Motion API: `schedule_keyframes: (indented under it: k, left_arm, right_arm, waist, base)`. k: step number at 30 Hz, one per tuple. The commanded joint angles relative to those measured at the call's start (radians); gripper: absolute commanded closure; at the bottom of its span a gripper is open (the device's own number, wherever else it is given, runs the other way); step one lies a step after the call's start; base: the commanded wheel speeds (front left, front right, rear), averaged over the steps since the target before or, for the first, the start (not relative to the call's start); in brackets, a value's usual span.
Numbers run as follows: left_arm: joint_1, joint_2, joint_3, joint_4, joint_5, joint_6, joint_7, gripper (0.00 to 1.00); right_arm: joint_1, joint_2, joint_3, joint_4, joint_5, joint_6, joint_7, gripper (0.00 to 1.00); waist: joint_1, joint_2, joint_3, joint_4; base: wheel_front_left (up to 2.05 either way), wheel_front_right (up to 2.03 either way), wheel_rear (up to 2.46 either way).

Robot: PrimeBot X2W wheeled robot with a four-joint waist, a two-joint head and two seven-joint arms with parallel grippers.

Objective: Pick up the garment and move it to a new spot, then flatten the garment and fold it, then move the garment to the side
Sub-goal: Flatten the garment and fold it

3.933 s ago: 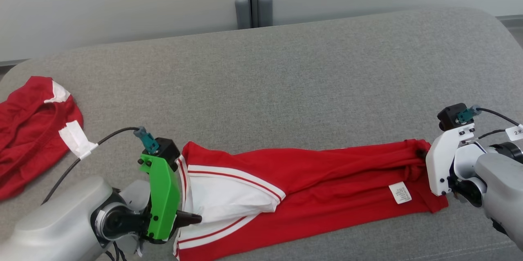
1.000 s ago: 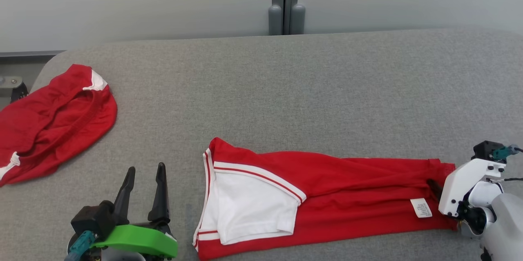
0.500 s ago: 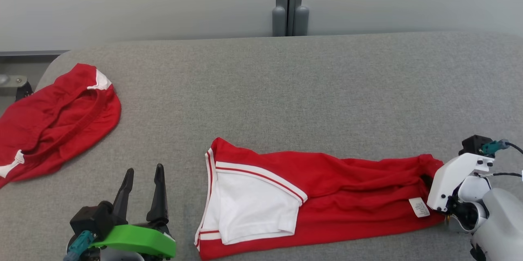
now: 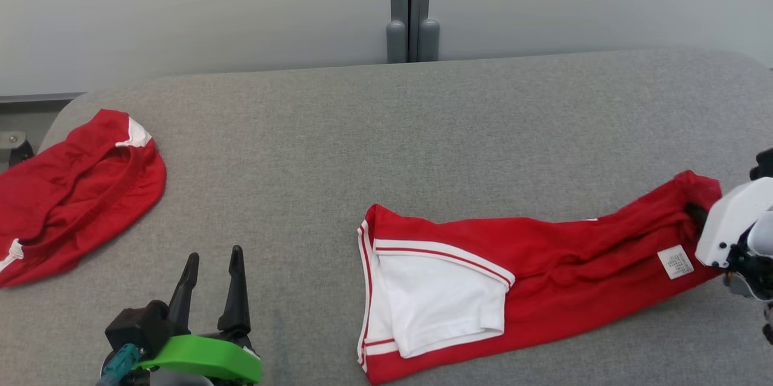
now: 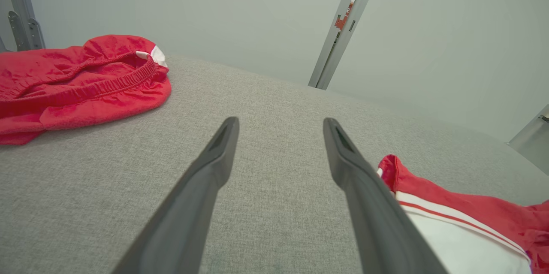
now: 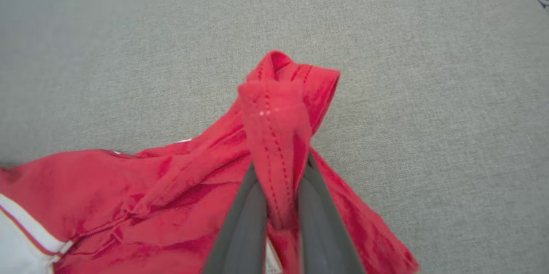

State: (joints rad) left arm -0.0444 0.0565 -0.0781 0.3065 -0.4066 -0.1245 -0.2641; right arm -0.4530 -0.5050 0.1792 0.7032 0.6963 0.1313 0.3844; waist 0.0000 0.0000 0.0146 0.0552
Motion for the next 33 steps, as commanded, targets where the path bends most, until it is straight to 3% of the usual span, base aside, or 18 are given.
schedule_keyframes:
  k: [1, 7, 14, 23, 33]
  left_arm:
    - [0.011, 0.000, 0.000, 0.005, 0.001, -0.005, 0.000, 0.00]
    - [0.010, -0.001, -0.003, 0.014, 0.006, -0.005, 0.000, 0.00]
    - [-0.012, -0.001, -0.009, 0.024, 0.015, -0.006, 0.000, 0.00]
    - [-0.020, -0.003, -0.028, 0.035, 0.008, -0.007, 0.000, 0.00]
    - [-0.020, -0.005, -0.019, 0.034, 0.004, -0.007, 0.000, 0.00]
  right_arm:
    - [0.020, 0.017, 0.000, -0.038, 0.036, -0.001, 0.013, 1.00]
    - [0.072, 0.075, 0.016, -0.244, 0.203, -0.001, 0.086, 1.00]
    - [0.117, 0.197, 0.053, -0.388, 0.422, 0.000, 0.154, 1.00]
    - [0.130, 0.368, 0.139, -0.308, 0.522, 0.000, 0.104, 1.00]
    - [0.097, 0.403, 0.211, -0.174, 0.530, 0.000, 0.002, 1.00]
  waist:
    - [0.0000, 0.0000, -0.006, -0.006]
    - [0.0000, 0.0000, -0.014, -0.014]
    - [0.0000, 0.0000, -0.014, 0.009]
    - [0.0000, 0.0000, -0.018, 0.118]
    - [0.0000, 0.0000, -0.006, 0.204]
  base:
    - [0.00, 0.00, 0.00]
    - [0.00, 0.00, 0.00]
    - [0.00, 0.00, 0.00]
    - [0.00, 0.00, 0.00]
    - [0.00, 0.00, 0.00]
